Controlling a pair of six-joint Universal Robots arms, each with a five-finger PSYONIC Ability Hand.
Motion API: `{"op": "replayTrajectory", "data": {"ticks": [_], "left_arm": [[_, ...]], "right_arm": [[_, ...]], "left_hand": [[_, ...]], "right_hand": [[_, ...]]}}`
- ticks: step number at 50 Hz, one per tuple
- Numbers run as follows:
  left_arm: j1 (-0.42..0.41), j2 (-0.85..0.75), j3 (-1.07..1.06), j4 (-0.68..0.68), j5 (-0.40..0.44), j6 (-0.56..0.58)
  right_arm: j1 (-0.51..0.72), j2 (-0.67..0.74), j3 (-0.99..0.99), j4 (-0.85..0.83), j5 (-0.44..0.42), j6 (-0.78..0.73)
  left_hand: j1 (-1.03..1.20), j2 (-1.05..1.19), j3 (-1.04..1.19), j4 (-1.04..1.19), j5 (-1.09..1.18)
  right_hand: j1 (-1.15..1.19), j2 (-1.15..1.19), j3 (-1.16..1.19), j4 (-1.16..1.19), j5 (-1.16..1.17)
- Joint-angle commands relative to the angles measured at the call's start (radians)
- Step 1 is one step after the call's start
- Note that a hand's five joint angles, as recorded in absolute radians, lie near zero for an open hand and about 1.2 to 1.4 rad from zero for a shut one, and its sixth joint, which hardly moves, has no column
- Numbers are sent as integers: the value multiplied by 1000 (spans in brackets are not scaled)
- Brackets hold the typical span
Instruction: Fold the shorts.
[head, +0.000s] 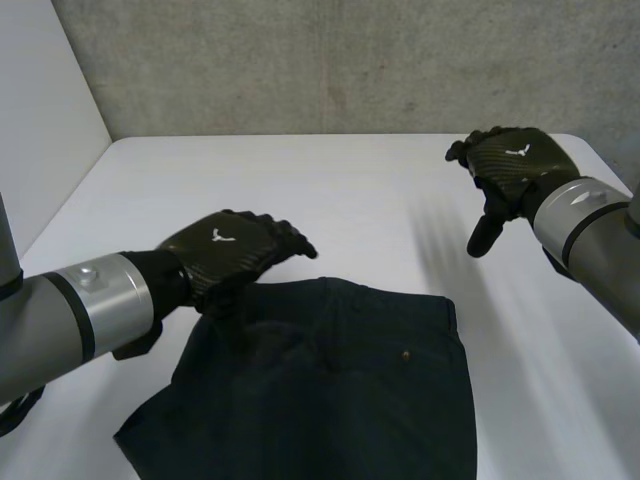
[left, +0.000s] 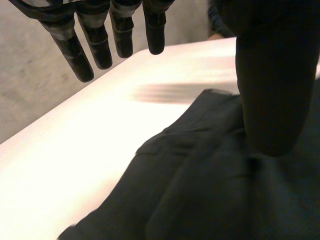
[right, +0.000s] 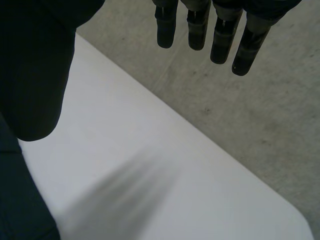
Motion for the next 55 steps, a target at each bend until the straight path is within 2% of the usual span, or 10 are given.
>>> {"op": "replayTrajectory", "data": {"ticks": [1, 5, 10, 15, 19, 23, 30, 44, 49, 55], "left_arm": [[59, 10, 10, 20, -147, -136], [82, 7, 4, 15, -266, -225], [88, 5, -36, -1, -400, -262], [73, 16, -145, -6, -526, -256], [60, 37, -212, -3, -581, -255], [50, 45, -270, -1, -598, -255], [48, 50, -344, -3, -603, -250], [22, 85, -421, -3, -604, -248], [14, 83, -432, -1, -612, -230], [11, 85, -436, 2, -639, -202]], "right_arm": [[1, 64, -9, -3, -35, -16], [2, 92, -11, -3, -127, -103], [57, 159, -20, -3, -264, -263], [94, 230, -48, -1, -302, -378], [116, 300, -75, -1, -307, -446], [125, 360, -97, 3, -295, -508], [113, 336, -46, 3, -305, -594], [-44, 317, 54, -4, -307, -697], [-79, 327, 70, -14, -308, -696], [-102, 334, 90, -61, -318, -688]], "left_hand": [[-26, -15, -16, -12, -5], [-6, 6, 4, 8, 15], [-9, 3, 1, 5, 12], [-15, -3, -4, -1, 7], [-15, -3, -4, -1, 7], [-20, -9, -10, -7, 1], [-12, 0, -2, 2, 9], [-3, 9, 7, 11, 18], [18, 29, 28, 32, 39], [167, 179, 177, 181, 188]], "right_hand": [[-9, -45, -27, -64, -52], [-9, -45, -27, -64, -52], [-9, -45, -27, -64, -52], [-9, -45, -27, -64, -52], [4, -32, -14, -51, -39], [7, -29, -11, -48, -36], [16, -20, -2, -39, -27], [86, 50, 68, 31, 43], [180, 144, 162, 125, 137], [353, 317, 335, 298, 310]]}}
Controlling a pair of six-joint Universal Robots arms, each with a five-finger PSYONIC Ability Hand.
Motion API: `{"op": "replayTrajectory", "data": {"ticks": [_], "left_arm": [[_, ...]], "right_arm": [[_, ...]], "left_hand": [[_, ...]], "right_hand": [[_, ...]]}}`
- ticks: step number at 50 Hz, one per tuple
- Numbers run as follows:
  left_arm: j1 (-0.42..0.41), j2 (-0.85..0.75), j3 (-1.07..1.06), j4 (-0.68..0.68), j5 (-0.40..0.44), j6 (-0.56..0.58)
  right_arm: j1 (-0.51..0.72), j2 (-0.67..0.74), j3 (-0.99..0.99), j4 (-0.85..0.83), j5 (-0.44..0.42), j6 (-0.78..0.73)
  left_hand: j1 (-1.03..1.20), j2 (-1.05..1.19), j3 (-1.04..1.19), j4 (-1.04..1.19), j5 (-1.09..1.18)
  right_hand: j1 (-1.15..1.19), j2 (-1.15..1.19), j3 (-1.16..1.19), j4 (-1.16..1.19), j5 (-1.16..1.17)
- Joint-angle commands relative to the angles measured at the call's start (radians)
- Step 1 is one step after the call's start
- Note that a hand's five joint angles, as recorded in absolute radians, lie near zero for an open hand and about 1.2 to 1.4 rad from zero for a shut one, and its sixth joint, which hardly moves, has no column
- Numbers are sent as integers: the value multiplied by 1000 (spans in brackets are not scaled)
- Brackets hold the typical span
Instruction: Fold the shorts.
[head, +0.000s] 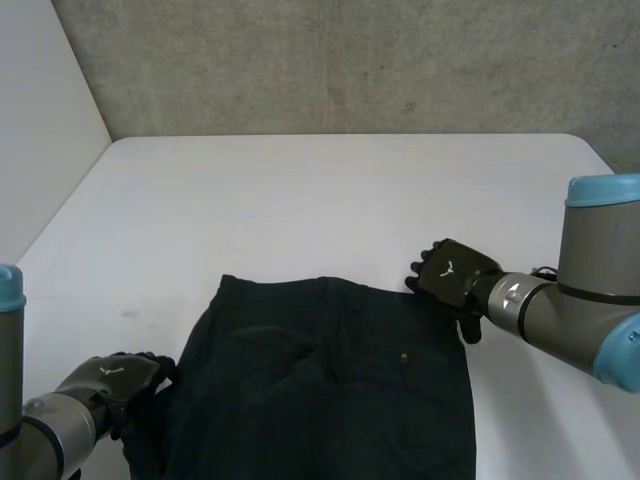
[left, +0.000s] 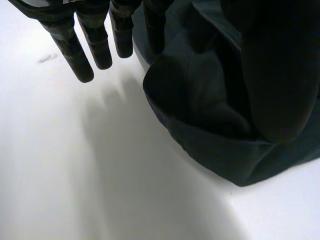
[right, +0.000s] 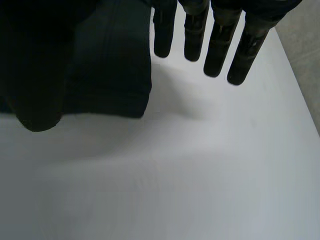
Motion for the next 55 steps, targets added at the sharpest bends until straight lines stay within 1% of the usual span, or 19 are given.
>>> {"op": "replayTrajectory", "data": {"ticks": [1, 3, 10, 14, 18, 23, 26, 27, 28, 30, 35, 39, 40, 42, 44, 47, 50, 51, 55], "left_arm": [[-6, 2, -5, 5, -31, 28], [-11, 2, -4, 8, -39, 28], [-14, -3, -4, 39, -45, 32], [-15, -9, 4, 69, -47, 51], [-16, -21, 18, 121, -57, 88], [-16, -59, 50, 152, -102, 114], [-16, -81, 58, 152, -136, 115], [-17, -84, 58, 151, -143, 115], [-17, -85, 58, 151, -148, 115], [-17, -85, 55, 151, -157, 115], [-14, -73, 65, 154, -154, 114], [-15, -72, 113, 154, -149, 112], [-16, -70, 128, 152, -145, 112], [-17, -70, 142, 149, -143, 111], [-17, -69, 159, 148, -142, 109], [-20, -69, 170, 148, -142, 108], [-28, -69, 179, 148, -142, 104], [-35, -70, 180, 148, -142, 104], [-80, -73, 180, 146, -146, 101]], "right_arm": [[-26, 10, 23, -58, -11, 15], [-26, 15, 32, -89, -18, 20], [-26, 23, 63, -132, -27, 49], [-22, 20, 72, -135, -27, 96], [-22, 10, 77, -132, -27, 162], [-23, 9, 80, -130, -30, 185], [-23, 10, 80, -129, -36, 190], [-23, 10, 81, -129, -39, 190], [-23, 10, 81, -130, -44, 194], [-23, 10, 80, -130, -48, 205], [-34, -16, 77, -121, -48, 251], [-91, -80, 69, -101, -33, 260], [-105, -89, 68, -101, -28, 262], [-135, -100, 63, -101, -10, 265], [-177, -111, 55, -101, 30, 279], [-213, -121, 43, -100, 115, 288], [-238, -123, 38, -100, 191, 288], [-256, -123, 38, -101, 238, 287], [-298, -125, 43, -98, 303, 287]], "left_hand": [[195, 207, 206, 206, 209], [277, 289, 288, 288, 291], [588, 600, 599, 599, 602], [759, 770, 769, 770, 773], [891, 903, 902, 902, 905], [1009, 1020, 1019, 1020, 1022], [1050, 1061, 1060, 1061, 1064], [1050, 1061, 1060, 1061, 1064], [1050, 1061, 1060, 1061, 1064], [1050, 1061, 1060, 1061, 1064], [1015, 1026, 1025, 1026, 1029], [719, 731, 729, 730, 733], [544, 555, 554, 555, 558], [384, 396, 395, 395, 398], [214, 226, 225, 225, 228], [117, 128, 127, 128, 130], [99, 110, 109, 110, 113], [99, 110, 109, 110, 113], [96, 107, 106, 107, 110]], "right_hand": [[289, 241, 236, 243, 253], [410, 361, 357, 363, 373], [501, 453, 448, 454, 464], [451, 403, 398, 405, 415], [305, 257, 252, 258, 268], [322, 273, 269, 275, 285], [547, 499, 494, 500, 511], [687, 639, 635, 641, 651], [1106, 1058, 1053, 1060, 1070], [1111, 1062, 1058, 1064, 1074], [1111, 1062, 1058, 1064, 1074], [1111, 1062, 1058, 1064, 1074], [1111, 1062, 1058, 1064, 1074], [1111, 1062, 1058, 1064, 1074], [1111, 1062, 1058, 1064, 1074], [1111, 1062, 1058, 1064, 1074], [1111, 1062, 1058, 1064, 1074], [1111, 1062, 1058, 1064, 1074], [1111, 1062, 1058, 1064, 1074]]}}
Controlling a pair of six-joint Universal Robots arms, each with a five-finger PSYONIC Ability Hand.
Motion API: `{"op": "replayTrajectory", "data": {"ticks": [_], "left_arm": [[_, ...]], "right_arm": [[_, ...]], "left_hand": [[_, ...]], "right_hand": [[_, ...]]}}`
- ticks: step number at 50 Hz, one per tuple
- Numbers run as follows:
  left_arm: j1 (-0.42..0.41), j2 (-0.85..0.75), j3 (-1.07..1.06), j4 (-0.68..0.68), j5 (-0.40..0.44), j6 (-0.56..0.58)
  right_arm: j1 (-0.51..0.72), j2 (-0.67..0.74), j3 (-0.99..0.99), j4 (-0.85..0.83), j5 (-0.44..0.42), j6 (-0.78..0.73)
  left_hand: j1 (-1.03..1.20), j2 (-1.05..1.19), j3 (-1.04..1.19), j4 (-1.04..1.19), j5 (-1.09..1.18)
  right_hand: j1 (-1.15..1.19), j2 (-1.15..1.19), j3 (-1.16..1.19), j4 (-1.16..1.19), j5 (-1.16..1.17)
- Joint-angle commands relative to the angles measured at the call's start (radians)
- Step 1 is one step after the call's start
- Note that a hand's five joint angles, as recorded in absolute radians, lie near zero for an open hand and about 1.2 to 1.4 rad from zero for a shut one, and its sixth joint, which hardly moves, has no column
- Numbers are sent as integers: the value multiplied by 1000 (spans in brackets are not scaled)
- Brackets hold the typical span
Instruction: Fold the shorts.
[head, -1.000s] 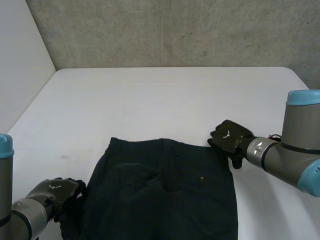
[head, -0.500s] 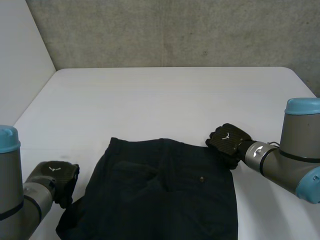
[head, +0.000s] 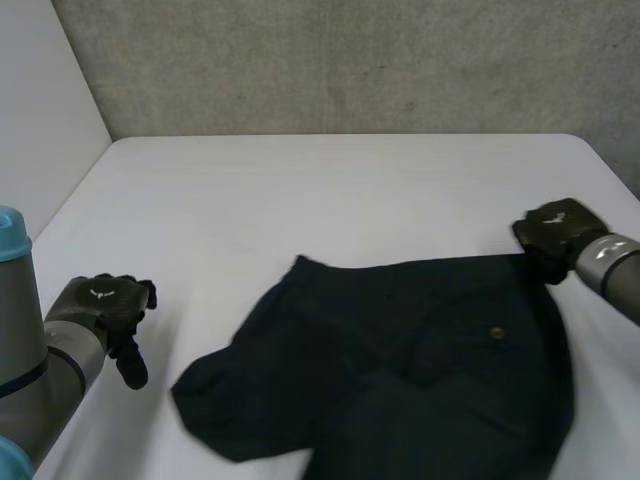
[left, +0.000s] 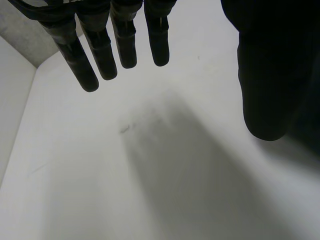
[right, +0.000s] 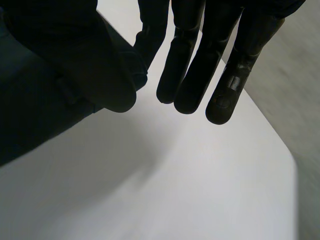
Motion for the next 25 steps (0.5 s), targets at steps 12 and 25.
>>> {"op": "replayTrajectory", "data": {"ticks": [12, 25], "left_arm": [[-153, -33, 62, 0, 47, -127], [-169, -245, 174, 8, 133, -178]], "right_arm": [[-76, -35, 122, -2, 100, -4], [-81, -153, 239, 0, 59, 3]], "left_hand": [[-44, -25, -33, -24, -20], [-33, -13, -21, -12, -9]], "right_hand": [[422, 223, 213, 210, 241], [422, 223, 213, 210, 241]]}}
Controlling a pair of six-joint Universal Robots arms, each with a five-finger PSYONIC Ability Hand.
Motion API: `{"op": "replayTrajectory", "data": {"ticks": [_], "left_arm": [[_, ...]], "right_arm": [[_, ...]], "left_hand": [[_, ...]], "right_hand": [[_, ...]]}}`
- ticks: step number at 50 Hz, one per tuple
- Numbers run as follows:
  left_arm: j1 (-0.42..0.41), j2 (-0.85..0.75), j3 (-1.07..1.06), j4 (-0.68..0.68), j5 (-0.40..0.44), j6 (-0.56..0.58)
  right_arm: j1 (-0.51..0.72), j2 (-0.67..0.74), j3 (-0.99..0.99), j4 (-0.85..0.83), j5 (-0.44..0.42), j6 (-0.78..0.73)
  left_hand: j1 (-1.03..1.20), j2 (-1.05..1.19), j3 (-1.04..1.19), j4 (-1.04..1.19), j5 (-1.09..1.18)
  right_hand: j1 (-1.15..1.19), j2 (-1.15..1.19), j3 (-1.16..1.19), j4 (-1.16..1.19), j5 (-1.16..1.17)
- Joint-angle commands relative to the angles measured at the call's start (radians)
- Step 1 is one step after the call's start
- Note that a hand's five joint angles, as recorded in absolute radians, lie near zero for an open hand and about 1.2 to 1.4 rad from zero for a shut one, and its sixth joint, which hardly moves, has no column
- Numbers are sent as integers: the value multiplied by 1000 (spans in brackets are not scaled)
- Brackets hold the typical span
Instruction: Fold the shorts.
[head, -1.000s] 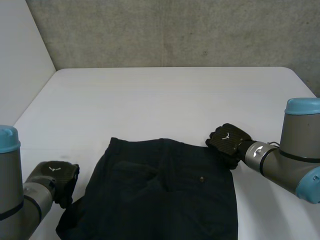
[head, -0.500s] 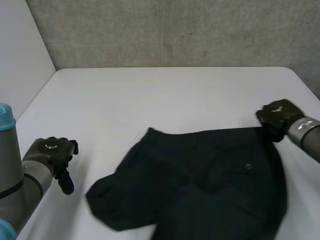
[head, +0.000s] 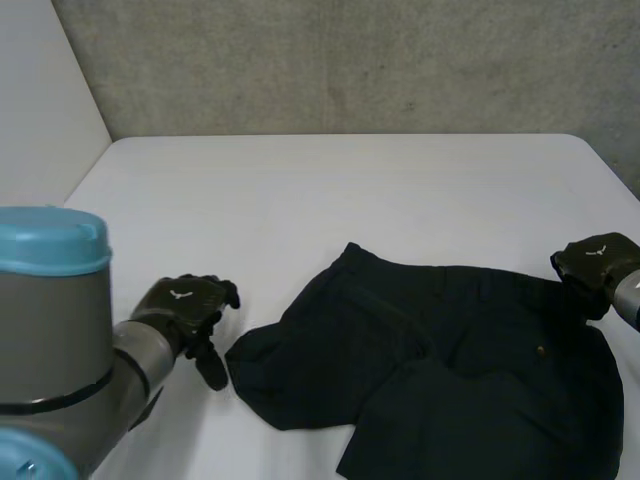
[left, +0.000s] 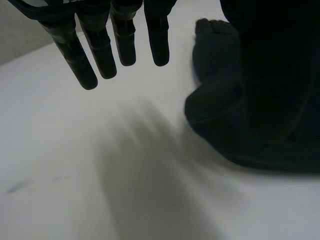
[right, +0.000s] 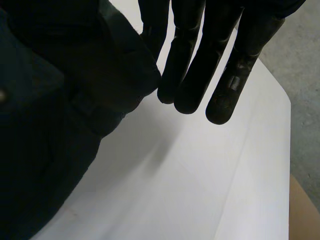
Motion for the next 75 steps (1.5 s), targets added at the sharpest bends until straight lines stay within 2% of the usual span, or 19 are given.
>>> {"op": "replayTrajectory", "data": {"ticks": [1, 5, 7, 10, 11, 18, 22, 29, 34, 38, 47, 50, 58, 60, 64, 67, 70, 75], "left_arm": [[-13, -144, 78, 5, 14, -4], [-23, -182, 110, 5, 14, -5], [-34, -196, 127, 5, 14, -5], [-45, -199, 135, 8, 14, -7], [-49, -199, 138, 13, 14, -7], [-60, -217, 165, 50, 8, 4], [-57, -268, 234, 62, -23, 7], [-45, -389, 525, 60, -130, 31], [3, -498, 746, 62, -144, 126], [7, -556, 846, 63, -141, 165], [20, -644, 1004, 126, -145, 189], [50, -665, 1044, 146, -147, 219], [70, -684, 1032, 149, -142, 252], [69, -684, 1015, 148, -141, 249], [67, -676, 951, 148, -138, 248], [63, -655, 905, 145, -136, 234], [66, -597, 851, 143, -132, 199], [69, -501, 771, 143, -96, 145]], "right_arm": [[-2, -49, 48, 3, -3, -6], [-2, -64, 65, 3, -3, -13], [-2, -69, 70, 3, -4, -14], [-2, -75, 76, 3, -8, -13], [-2, -76, 77, 3, -8, -13], [0, -87, 87, 3, -3, -9], [1, -104, 94, 7, 2, -11], [1, -139, 110, 87, -3, -11], [1, -164, 143, 205, -12, -13], [4, -179, 191, 265, -26, -17], [1, -283, 232, 337, -86, -9], [1, -312, 234, 372, -113, -2], [4, -312, 295, 466, -195, -17], [1, -312, 295, 493, -208, -23], [-2, -314, 246, 506, -193, -65], [-28, -312, 159, 466, -201, -60], [-51, -316, 82, 411, -193, -22], [-42, -283, -22, 339, -195, 113]], "left_hand": [[-33, 12, -10, 12, 19], [-3, 41, 19, 41, 49], [108, 152, 130, 152, 160], [427, 472, 450, 472, 479], [597, 641, 619, 641, 649], [1021, 1065, 1043, 1065, 1073], [1021, 1065, 1043, 1065, 1073], [1021, 1065, 1043, 1065, 1073], [1021, 1065, 1043, 1065, 1073], [1021, 1065, 1043, 1065, 1073], [1021, 1065, 1043, 1065, 1073], [1021, 1065, 1043, 1065, 1073], [1021, 1065, 1043, 1065, 1073], [931, 975, 953, 975, 983], [880, 925, 903, 925, 932], [880, 925, 903, 925, 932], [895, 939, 917, 939, 947], [951, 995, 973, 995, 1003]], "right_hand": [[421, 223, 213, 210, 229], [421, 223, 213, 210, 229], [421, 223, 213, 210, 229], [421, 223, 213, 210, 229], [421, 223, 213, 210, 229], [421, 223, 213, 210, 229], [421, 223, 213, 210, 229], [421, 223, 213, 210, 229], [421, 223, 213, 210, 229], [421, 223, 213, 210, 229], [421, 223, 213, 210, 229], [421, 223, 213, 210, 229], [421, 223, 213, 210, 229], [421, 223, 213, 210, 229], [-319, -518, -527, -531, -511], [-449, -648, -657, -661, -641], [-699, -897, -907, -910, -891], [-764, -962, -972, -975, -955]]}}
